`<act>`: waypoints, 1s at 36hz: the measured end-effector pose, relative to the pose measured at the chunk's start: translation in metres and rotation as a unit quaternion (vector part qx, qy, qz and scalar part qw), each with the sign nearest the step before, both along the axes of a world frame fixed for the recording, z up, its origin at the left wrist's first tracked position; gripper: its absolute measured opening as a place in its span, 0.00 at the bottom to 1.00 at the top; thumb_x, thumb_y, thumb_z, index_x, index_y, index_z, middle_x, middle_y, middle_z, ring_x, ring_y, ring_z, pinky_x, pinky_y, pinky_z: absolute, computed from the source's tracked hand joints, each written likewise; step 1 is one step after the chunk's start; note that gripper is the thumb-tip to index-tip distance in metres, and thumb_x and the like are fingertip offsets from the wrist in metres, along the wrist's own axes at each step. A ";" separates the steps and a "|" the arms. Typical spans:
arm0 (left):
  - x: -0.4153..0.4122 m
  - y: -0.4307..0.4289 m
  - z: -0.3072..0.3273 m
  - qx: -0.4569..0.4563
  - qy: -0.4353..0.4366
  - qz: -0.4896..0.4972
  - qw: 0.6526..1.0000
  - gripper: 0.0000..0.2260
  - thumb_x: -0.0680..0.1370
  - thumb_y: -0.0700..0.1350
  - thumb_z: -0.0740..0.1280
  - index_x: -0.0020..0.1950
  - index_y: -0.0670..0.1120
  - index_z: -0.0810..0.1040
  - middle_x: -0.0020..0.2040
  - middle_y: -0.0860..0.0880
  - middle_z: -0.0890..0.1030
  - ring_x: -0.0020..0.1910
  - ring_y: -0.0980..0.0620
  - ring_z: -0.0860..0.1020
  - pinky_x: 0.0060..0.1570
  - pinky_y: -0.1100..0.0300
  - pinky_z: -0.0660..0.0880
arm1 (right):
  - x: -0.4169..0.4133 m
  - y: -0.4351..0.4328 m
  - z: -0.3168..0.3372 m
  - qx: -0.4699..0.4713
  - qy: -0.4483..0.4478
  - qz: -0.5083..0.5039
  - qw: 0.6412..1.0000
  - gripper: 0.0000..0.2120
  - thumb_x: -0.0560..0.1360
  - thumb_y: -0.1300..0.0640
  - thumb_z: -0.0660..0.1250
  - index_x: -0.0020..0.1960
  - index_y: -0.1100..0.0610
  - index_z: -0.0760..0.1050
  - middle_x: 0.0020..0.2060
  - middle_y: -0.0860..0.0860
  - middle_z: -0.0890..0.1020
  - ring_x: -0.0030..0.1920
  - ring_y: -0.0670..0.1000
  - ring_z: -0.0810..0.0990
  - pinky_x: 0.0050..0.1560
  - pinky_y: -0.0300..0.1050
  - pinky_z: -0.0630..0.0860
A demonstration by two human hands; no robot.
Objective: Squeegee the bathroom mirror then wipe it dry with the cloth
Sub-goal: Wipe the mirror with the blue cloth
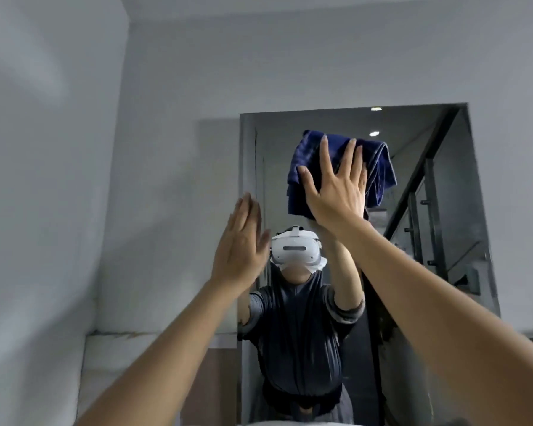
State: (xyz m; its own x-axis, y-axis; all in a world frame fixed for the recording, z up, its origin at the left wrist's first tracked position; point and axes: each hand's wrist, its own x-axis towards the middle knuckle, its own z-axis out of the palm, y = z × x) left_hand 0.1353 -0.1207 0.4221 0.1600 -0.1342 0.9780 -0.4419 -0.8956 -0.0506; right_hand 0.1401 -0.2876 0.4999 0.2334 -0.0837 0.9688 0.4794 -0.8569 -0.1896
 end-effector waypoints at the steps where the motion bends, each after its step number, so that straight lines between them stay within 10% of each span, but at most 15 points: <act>1: 0.000 0.000 -0.005 0.008 0.005 0.007 1.000 0.26 0.80 0.49 0.56 0.74 0.39 0.53 0.76 0.44 0.51 0.75 0.51 0.47 0.73 0.56 0.50 | 0.001 0.005 0.010 -0.015 0.001 -0.009 1.000 0.33 0.77 0.36 0.48 0.76 0.45 0.41 0.76 0.60 0.40 0.76 0.59 0.38 0.74 0.56 0.40; 17: 0.007 -0.006 -0.017 0.003 0.021 0.035 0.999 0.29 0.79 0.52 0.53 0.75 0.40 0.46 0.76 0.44 0.44 0.73 0.53 0.41 0.70 0.63 0.42 | 0.003 0.029 0.078 -0.323 -0.058 -0.121 0.937 0.30 0.78 0.37 0.49 0.76 0.43 0.44 0.77 0.59 0.43 0.76 0.58 0.42 0.76 0.54 0.43; 26: 0.033 -0.005 -0.018 -0.022 0.043 0.043 0.998 0.32 0.78 0.60 0.40 0.75 0.40 0.47 0.77 0.44 0.46 0.75 0.50 0.44 0.74 0.54 0.47 | 0.011 -0.109 0.061 -0.122 -0.025 -0.130 0.984 0.30 0.77 0.37 0.51 0.76 0.42 0.45 0.77 0.58 0.45 0.76 0.58 0.43 0.76 0.53 0.43; 31: 0.010 -0.012 -0.022 -0.025 0.013 0.031 0.999 0.32 0.76 0.58 0.46 0.75 0.40 0.48 0.76 0.46 0.46 0.75 0.53 0.43 0.69 0.69 0.39 | 0.013 -0.160 0.032 0.009 0.015 -0.116 0.993 0.30 0.77 0.36 0.50 0.76 0.42 0.45 0.77 0.56 0.43 0.76 0.56 0.41 0.75 0.52 0.41; 36: 0.007 -0.017 -0.040 -0.024 0.036 0.042 0.998 0.33 0.76 0.60 0.47 0.74 0.41 0.45 0.76 0.45 0.45 0.75 0.52 0.41 0.72 0.61 0.43 | 0.016 -0.150 -0.004 0.140 0.007 -0.099 0.985 0.31 0.77 0.39 0.52 0.76 0.46 0.48 0.76 0.59 0.45 0.76 0.59 0.42 0.75 0.54 0.41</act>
